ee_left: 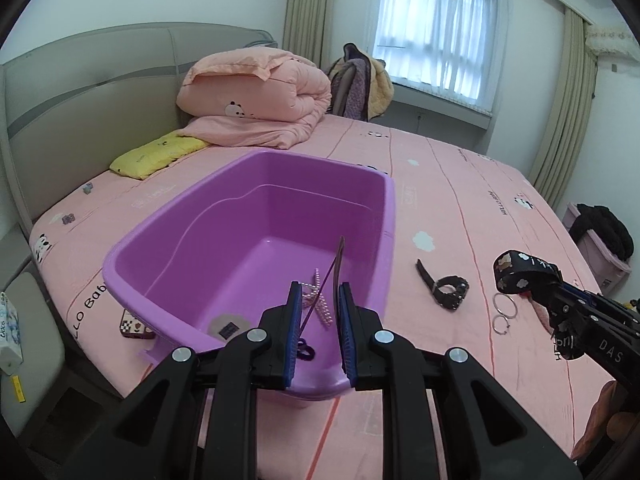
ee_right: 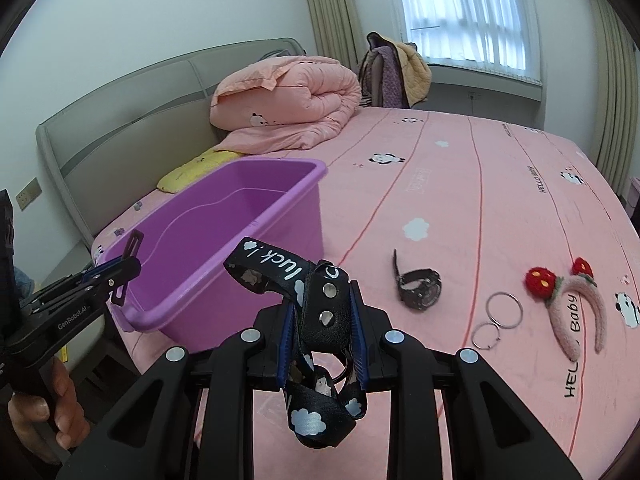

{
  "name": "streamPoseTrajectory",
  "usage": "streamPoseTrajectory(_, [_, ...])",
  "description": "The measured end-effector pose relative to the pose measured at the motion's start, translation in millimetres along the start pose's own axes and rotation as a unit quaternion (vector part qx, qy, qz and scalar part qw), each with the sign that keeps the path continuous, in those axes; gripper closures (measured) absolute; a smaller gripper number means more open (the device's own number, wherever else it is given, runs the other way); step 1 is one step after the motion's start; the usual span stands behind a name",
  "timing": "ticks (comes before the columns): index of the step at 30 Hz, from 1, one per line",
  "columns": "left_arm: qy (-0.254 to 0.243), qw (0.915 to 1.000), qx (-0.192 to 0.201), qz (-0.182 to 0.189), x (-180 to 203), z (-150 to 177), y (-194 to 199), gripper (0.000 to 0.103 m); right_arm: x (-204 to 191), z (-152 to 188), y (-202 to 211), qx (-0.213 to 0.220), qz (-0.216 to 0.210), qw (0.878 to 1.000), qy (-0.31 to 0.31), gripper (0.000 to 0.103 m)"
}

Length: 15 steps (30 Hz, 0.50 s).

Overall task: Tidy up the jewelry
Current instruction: 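Carry the hairpin and lanyard over the purple tub with both tools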

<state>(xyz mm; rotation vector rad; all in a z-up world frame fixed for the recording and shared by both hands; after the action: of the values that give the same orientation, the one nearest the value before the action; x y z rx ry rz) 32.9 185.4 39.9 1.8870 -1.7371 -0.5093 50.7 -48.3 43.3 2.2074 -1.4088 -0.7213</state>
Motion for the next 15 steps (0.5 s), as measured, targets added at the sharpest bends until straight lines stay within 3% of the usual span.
streamPoseTrajectory(7, [0.023, 0.9988, -0.011, -0.041, -42, -19, -21, 0.084, -42, -36, -39, 0.004, -0.045, 0.999, 0.022, 0.079])
streamPoseTrajectory(15, [0.029, 0.9972, -0.043, -0.053, -66, -39, -53, 0.083, -72, -67, -95, -0.019, -0.073, 0.997, 0.015, 0.079])
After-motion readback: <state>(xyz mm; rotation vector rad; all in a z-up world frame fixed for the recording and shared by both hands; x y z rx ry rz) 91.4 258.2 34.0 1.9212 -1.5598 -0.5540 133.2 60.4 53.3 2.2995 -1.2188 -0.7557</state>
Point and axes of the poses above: each gripper's, at about its wrist camera, not at the fingertips, and y roughly against the way its jaws point, x to its right, z to its underside, the point moved 1 cm from there along -y, roughly the way its jaws point, and after that the axes turned 2 degrees about -z, right-handed, at the moved point
